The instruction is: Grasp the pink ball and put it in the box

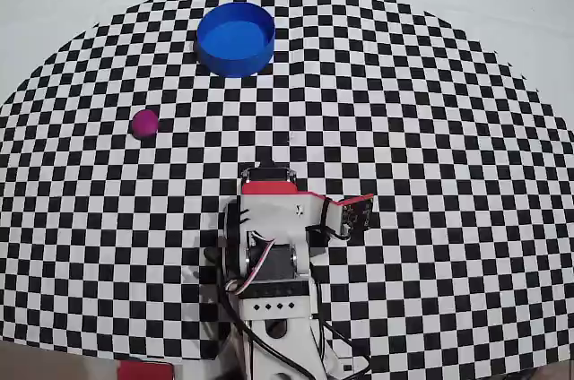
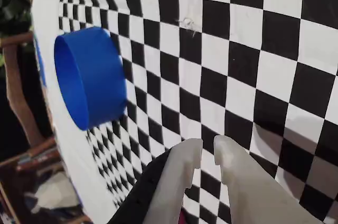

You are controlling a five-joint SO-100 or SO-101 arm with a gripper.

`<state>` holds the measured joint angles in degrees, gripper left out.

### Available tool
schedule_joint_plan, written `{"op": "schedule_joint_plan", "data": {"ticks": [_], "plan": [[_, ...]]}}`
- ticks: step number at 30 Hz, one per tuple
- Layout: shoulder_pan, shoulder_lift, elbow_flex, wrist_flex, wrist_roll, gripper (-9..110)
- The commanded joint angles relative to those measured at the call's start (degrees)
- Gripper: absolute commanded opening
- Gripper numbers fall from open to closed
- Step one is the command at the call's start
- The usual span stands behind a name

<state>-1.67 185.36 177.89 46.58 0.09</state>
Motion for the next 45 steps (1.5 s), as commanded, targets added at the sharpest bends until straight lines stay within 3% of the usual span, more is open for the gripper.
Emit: {"op": "schedule_joint_plan", "data": {"ticks": [1,25,45], "plan": [[-0.1,0.9,0.4,0.4,0.0,0],[-0.1,0.9,0.4,0.4,0.0,0],[-0.1,1.0,0.4,-28.3,-0.3,0]]}}
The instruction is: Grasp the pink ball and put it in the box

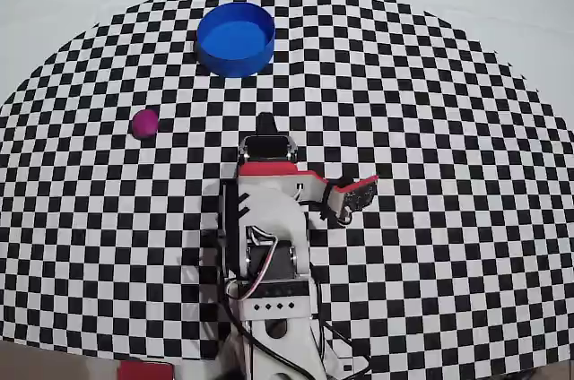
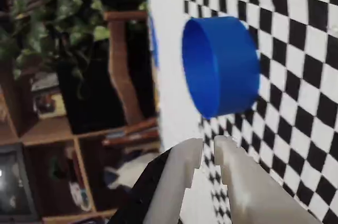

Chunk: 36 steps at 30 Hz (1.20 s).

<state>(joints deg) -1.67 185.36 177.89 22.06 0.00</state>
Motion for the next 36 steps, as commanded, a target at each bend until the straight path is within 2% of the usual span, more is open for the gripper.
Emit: {"op": "schedule_joint_plan", "data": {"ticks": [1,6,9,14,18,28,30,36], "plan": [[-0.1,1.0,0.4,-5.1,-0.2,0],[0.4,1.0,0.4,-9.9,-0.9,1],[0.7,1.0,0.4,-11.7,-6.9,1],[0.6,1.0,0.4,-12.1,-25.4,1],[0.3,1.0,0.4,-12.7,-43.9,1],[0.4,1.0,0.4,-13.2,-80.5,1],[0.3,1.0,0.4,-12.9,-86.7,1],[0.2,1.0,0.4,-12.7,-92.4,1]]}}
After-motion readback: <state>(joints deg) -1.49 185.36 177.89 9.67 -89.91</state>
